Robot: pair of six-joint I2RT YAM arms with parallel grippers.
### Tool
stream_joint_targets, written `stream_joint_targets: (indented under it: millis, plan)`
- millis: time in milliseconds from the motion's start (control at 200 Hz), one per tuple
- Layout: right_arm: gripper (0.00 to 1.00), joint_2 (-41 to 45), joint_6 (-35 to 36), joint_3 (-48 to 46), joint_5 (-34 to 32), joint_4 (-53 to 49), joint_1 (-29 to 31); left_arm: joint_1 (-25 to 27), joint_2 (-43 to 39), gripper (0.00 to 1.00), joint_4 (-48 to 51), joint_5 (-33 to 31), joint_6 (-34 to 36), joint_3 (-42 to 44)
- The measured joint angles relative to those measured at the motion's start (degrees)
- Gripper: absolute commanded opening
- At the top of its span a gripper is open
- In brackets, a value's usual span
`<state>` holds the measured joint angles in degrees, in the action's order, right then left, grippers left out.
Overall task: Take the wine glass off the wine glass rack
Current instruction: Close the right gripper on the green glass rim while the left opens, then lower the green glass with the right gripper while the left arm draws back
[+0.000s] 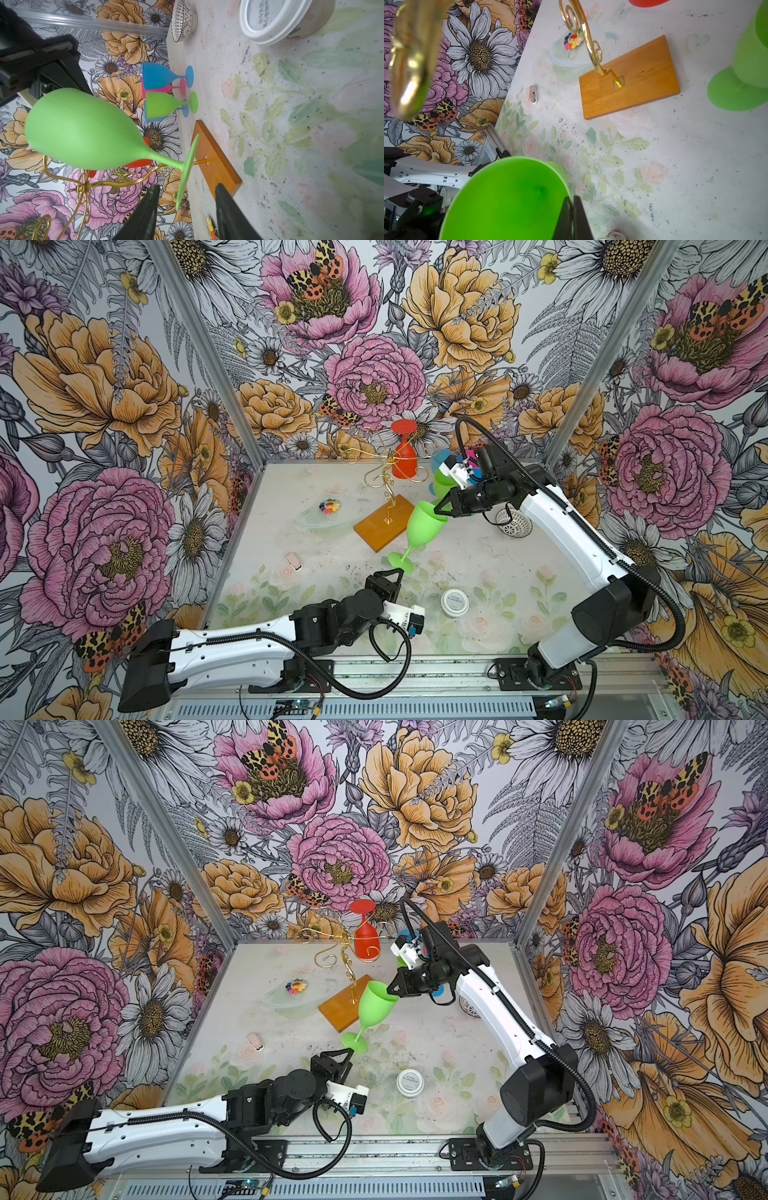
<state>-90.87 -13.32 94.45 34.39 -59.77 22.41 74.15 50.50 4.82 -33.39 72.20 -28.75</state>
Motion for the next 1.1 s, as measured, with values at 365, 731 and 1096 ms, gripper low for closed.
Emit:
stream_joint_targets:
  millis: [365, 731, 1096]
  plan:
    - [0.00, 2.4, 1.4, 0.0, -13.2, 0.5, 0.0, -2.3, -0.2, 0.72, -2.6, 0.7, -15.2, -1.3]
    - [0.00, 3.0, 1.4, -3.7, -27.4, 5.7, -0.4, -7.9, 3.9, 0.87, -1.0, 1.1, -36.1, -11.5]
    - [0.00, 2.4, 1.4, -7.8, -36.7, 12.4, -0.7, -20.2, 2.6, 0.89, 8.8, 8.3, -54.1, -18.0]
